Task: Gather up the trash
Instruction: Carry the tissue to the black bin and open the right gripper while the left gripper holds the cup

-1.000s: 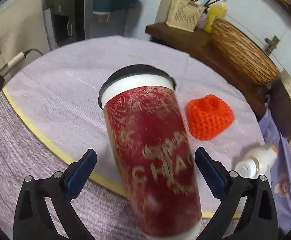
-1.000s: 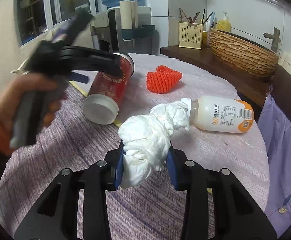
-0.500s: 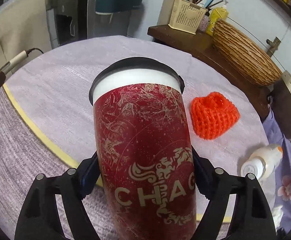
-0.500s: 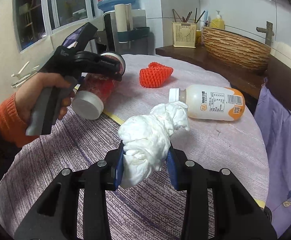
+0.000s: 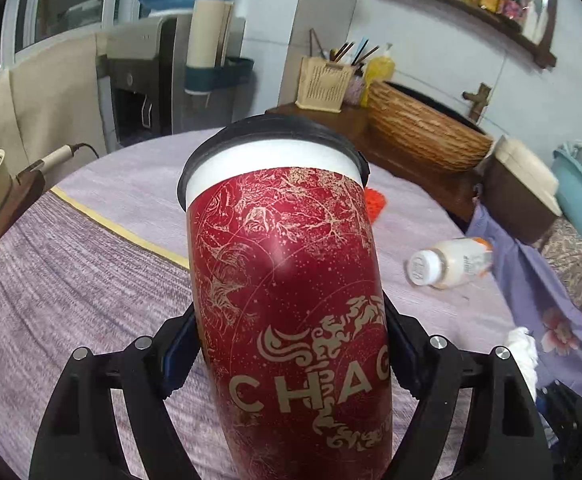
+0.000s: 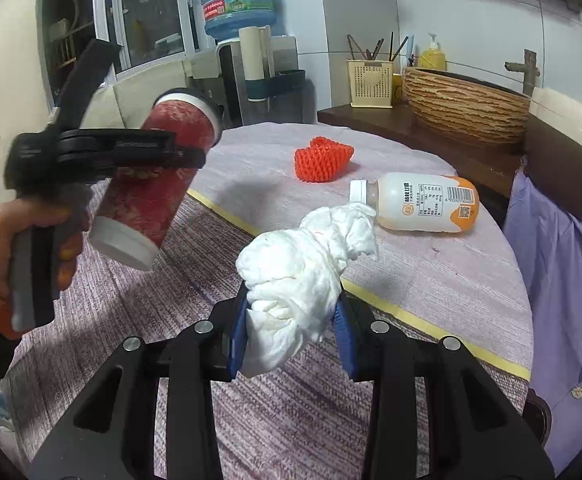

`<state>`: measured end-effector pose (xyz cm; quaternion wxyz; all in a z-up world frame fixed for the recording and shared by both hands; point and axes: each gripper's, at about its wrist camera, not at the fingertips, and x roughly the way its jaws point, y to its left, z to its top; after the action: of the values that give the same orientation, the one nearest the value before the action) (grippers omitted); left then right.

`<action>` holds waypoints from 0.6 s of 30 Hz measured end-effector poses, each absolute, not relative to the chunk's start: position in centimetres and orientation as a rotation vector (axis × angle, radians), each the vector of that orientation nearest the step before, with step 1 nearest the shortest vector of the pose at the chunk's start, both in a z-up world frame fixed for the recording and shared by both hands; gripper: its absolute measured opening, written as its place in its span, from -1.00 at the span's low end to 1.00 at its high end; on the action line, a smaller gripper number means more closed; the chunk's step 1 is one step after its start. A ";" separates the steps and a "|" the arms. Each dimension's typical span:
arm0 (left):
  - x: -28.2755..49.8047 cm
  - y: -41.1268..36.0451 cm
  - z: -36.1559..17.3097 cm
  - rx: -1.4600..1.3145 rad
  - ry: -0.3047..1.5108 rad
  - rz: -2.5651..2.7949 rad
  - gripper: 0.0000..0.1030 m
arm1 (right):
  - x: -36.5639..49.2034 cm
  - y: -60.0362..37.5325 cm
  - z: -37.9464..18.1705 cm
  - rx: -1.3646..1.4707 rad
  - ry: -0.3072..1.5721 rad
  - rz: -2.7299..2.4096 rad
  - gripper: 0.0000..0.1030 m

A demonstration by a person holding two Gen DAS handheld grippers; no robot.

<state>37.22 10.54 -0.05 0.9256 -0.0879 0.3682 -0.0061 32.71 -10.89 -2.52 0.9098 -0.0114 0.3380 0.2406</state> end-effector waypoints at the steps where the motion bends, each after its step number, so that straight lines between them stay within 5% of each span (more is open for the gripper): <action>1: 36.1 10.1 0.4 -0.174 0.733 -0.017 0.52 | 32.1 -11.1 -2.3 -0.019 0.692 0.495 -0.28; 18: 23.2 1.9 1.7 -0.078 0.544 -0.136 0.52 | 25.2 -17.7 -3.4 0.079 0.666 0.398 -0.28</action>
<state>23.23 1.87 1.72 0.9601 -0.0385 0.2686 -0.0672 25.18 -17.66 -3.38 0.9248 0.0387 0.3249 0.1940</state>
